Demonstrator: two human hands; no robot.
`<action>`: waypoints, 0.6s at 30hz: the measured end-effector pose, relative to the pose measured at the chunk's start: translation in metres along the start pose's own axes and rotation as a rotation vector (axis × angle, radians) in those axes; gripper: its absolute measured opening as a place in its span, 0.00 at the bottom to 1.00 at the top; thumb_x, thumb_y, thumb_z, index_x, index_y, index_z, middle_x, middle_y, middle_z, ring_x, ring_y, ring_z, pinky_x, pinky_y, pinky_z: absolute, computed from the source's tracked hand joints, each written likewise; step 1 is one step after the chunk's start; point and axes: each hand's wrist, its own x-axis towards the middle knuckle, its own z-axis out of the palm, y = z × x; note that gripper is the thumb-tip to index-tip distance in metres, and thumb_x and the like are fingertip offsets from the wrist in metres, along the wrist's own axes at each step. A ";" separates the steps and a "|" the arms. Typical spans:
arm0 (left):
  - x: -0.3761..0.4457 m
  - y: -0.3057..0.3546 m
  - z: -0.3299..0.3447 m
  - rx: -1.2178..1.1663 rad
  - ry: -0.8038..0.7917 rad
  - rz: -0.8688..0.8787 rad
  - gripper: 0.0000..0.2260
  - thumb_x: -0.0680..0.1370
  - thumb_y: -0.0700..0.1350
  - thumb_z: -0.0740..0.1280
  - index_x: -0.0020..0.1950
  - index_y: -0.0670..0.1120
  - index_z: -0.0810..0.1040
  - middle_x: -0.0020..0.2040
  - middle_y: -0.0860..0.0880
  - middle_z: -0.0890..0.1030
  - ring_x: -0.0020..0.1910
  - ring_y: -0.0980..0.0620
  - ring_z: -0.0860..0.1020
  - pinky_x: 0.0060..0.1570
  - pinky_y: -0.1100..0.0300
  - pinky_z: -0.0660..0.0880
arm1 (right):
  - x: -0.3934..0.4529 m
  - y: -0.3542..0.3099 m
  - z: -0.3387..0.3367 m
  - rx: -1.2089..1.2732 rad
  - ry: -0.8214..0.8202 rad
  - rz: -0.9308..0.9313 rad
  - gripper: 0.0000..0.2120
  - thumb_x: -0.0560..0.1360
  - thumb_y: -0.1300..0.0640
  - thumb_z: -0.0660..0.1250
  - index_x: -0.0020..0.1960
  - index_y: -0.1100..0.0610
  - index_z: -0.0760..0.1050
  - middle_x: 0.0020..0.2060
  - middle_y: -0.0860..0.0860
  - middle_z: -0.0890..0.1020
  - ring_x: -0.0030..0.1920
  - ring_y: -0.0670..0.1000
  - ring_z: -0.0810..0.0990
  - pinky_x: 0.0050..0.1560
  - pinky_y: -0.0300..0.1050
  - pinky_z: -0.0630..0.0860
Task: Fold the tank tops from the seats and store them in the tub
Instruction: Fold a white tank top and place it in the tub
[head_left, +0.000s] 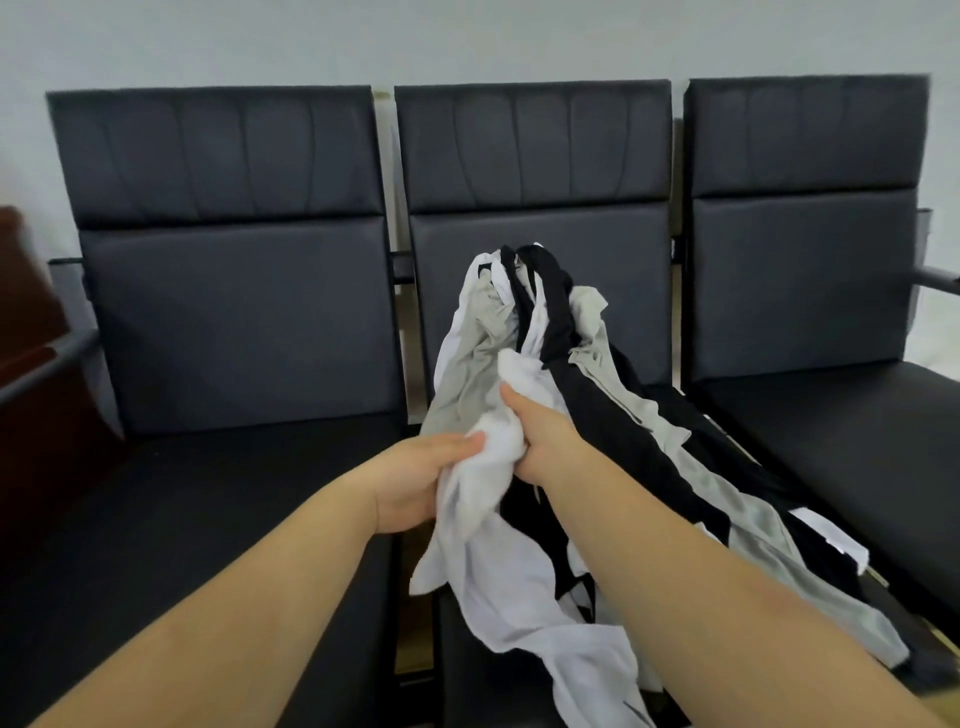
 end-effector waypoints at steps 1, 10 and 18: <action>-0.004 -0.002 -0.001 0.056 -0.016 -0.027 0.23 0.74 0.49 0.67 0.67 0.41 0.75 0.62 0.41 0.80 0.63 0.42 0.76 0.66 0.47 0.70 | 0.000 -0.001 0.003 -0.055 0.021 0.009 0.25 0.81 0.48 0.57 0.71 0.64 0.66 0.68 0.60 0.72 0.68 0.59 0.71 0.64 0.49 0.68; -0.017 -0.005 -0.025 -0.190 0.235 -0.046 0.31 0.77 0.65 0.58 0.70 0.43 0.71 0.65 0.42 0.77 0.64 0.44 0.75 0.67 0.49 0.69 | -0.049 0.029 0.006 -0.846 -0.080 -0.513 0.21 0.76 0.52 0.69 0.65 0.61 0.73 0.54 0.47 0.77 0.58 0.48 0.76 0.52 0.38 0.70; -0.039 -0.031 -0.029 -0.251 0.490 -0.035 0.18 0.78 0.51 0.68 0.63 0.41 0.78 0.55 0.40 0.83 0.54 0.41 0.81 0.52 0.47 0.77 | -0.086 0.091 0.002 -1.187 -0.253 -0.664 0.13 0.74 0.42 0.67 0.52 0.50 0.78 0.42 0.42 0.78 0.42 0.41 0.75 0.45 0.35 0.71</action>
